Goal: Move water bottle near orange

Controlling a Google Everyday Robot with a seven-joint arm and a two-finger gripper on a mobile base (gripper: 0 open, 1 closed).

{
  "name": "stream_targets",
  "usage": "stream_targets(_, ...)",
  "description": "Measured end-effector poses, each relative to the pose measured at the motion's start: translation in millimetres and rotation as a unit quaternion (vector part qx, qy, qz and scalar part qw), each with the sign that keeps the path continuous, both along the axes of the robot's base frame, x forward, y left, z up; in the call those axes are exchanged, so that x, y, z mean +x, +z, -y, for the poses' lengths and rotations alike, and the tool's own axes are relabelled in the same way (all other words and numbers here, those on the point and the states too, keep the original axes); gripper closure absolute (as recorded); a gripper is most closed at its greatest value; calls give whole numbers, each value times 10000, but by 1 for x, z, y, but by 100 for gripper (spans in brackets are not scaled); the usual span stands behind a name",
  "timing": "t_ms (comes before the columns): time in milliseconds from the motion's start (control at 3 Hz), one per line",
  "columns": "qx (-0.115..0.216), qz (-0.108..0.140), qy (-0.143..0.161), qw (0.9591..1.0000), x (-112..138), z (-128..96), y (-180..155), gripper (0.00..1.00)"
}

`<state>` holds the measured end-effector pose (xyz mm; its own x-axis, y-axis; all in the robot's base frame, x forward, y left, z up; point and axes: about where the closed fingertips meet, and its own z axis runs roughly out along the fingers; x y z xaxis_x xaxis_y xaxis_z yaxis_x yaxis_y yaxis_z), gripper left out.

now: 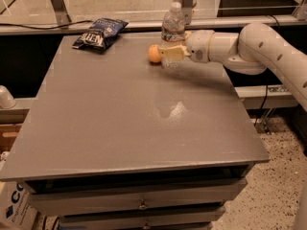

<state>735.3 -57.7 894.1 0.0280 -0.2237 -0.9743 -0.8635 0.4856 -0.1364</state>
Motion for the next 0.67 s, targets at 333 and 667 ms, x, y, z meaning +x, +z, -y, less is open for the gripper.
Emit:
stream_targets(333, -107, -21, 64, 9999, 2, -1, -7, 100)
stream_targets(667, -222, -62, 100, 9997, 4, 1, -14, 100)
